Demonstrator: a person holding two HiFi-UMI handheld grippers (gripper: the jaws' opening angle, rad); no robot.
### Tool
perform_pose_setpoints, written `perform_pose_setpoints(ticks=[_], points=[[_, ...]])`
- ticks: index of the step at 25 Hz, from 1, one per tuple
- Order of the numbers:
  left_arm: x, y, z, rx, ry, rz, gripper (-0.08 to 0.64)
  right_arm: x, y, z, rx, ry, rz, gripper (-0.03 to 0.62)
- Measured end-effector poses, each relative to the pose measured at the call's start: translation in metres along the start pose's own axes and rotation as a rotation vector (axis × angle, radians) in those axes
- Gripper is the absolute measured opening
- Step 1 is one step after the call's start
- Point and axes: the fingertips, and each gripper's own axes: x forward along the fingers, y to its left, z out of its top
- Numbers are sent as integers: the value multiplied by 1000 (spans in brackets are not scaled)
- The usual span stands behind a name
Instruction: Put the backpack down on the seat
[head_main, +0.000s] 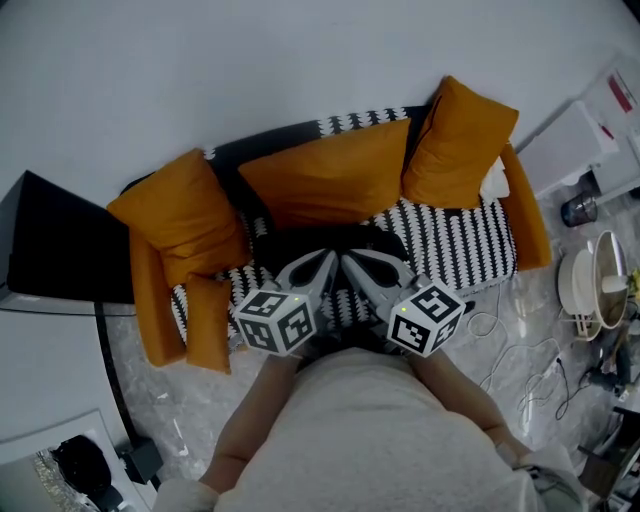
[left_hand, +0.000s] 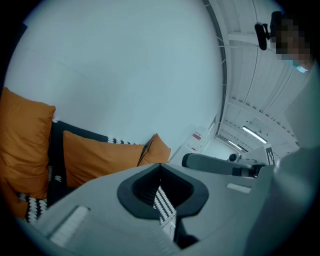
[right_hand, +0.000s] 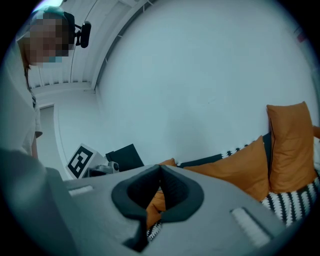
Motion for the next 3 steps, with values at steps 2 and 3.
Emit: perform_pose_setpoints(ticks=[2,3], points=[[2,2,1,-3,-2,0,6,1,-2,0,5,3,4,3],[2,3,1,-4,-1,-2,6,2,-3,0,7,5,7,3]])
